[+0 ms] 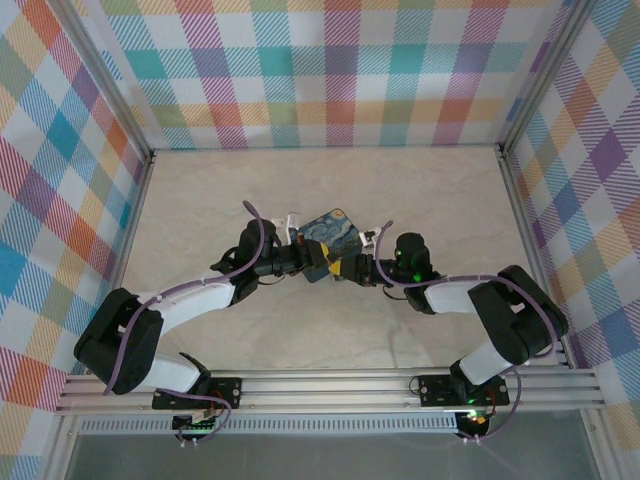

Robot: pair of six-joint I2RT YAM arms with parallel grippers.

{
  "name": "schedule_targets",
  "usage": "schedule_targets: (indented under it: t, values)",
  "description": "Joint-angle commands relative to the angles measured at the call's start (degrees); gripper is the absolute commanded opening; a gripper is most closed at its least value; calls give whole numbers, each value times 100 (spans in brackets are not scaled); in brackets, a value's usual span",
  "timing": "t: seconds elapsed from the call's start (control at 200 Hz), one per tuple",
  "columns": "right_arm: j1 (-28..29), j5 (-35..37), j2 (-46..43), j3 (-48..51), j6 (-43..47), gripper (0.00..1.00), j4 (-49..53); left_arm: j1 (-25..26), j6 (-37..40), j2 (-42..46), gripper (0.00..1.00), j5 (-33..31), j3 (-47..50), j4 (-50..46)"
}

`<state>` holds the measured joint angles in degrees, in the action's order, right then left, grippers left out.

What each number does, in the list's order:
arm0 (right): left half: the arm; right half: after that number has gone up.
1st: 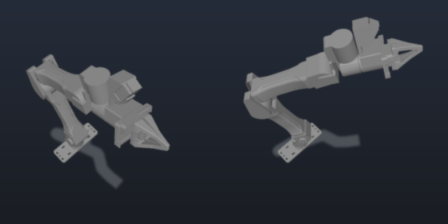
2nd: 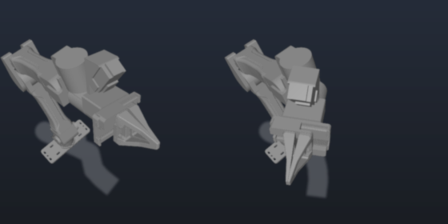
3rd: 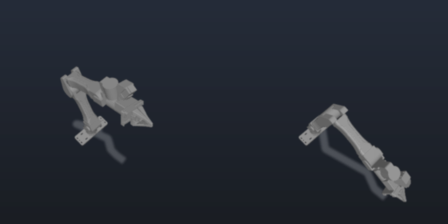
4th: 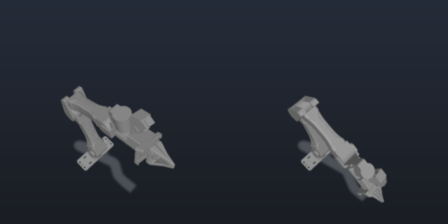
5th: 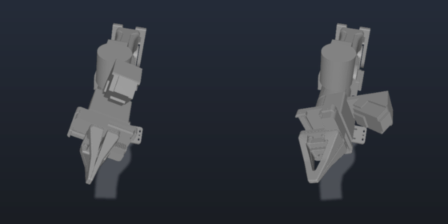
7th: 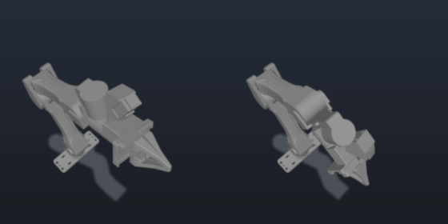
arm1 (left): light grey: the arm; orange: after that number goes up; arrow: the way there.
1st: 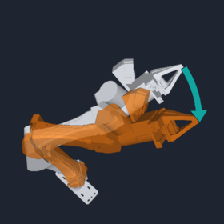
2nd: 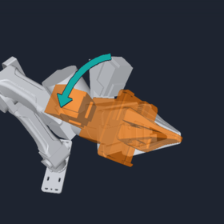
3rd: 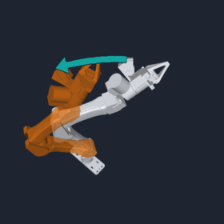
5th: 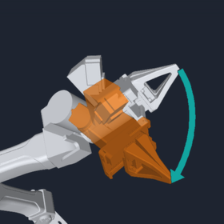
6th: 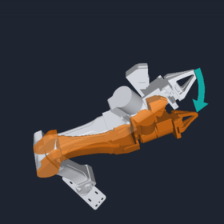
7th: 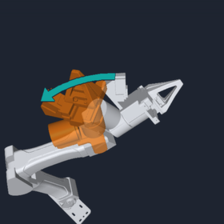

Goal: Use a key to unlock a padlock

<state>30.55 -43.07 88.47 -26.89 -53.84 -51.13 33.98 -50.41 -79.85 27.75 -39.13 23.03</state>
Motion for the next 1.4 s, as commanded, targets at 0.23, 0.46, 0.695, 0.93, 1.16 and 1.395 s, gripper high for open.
schedule_targets:
  t: [0.23, 0.46, 0.695, 0.93, 1.16, 1.395]
  values:
    - [109, 33, 230, -124, -161, 33, -491, -67, -146, -19, 0, -33, 86, 345]
    - [127, 159, 219, -182, -101, 28, -164, -67, 149, 37, 0, -315, -4, -415]
    - [-225, 591, -631, -157, 682, 31, 2326, 193, 1287, 756, 28, -1648, -226, -3393]
    - [-533, 1085, -816, -822, 1556, 32, 4476, 1277, 1260, 267, 43, -2757, -166, -3415]
    - [-604, 1337, -920, -703, 1527, 32, 4573, 1735, 1479, -1128, 40, -3320, -1084, -3361]
    - [-675, 1284, -980, -459, 1491, 32, 4393, 1788, 1735, -1796, 40, -3663, -1578, -3408]
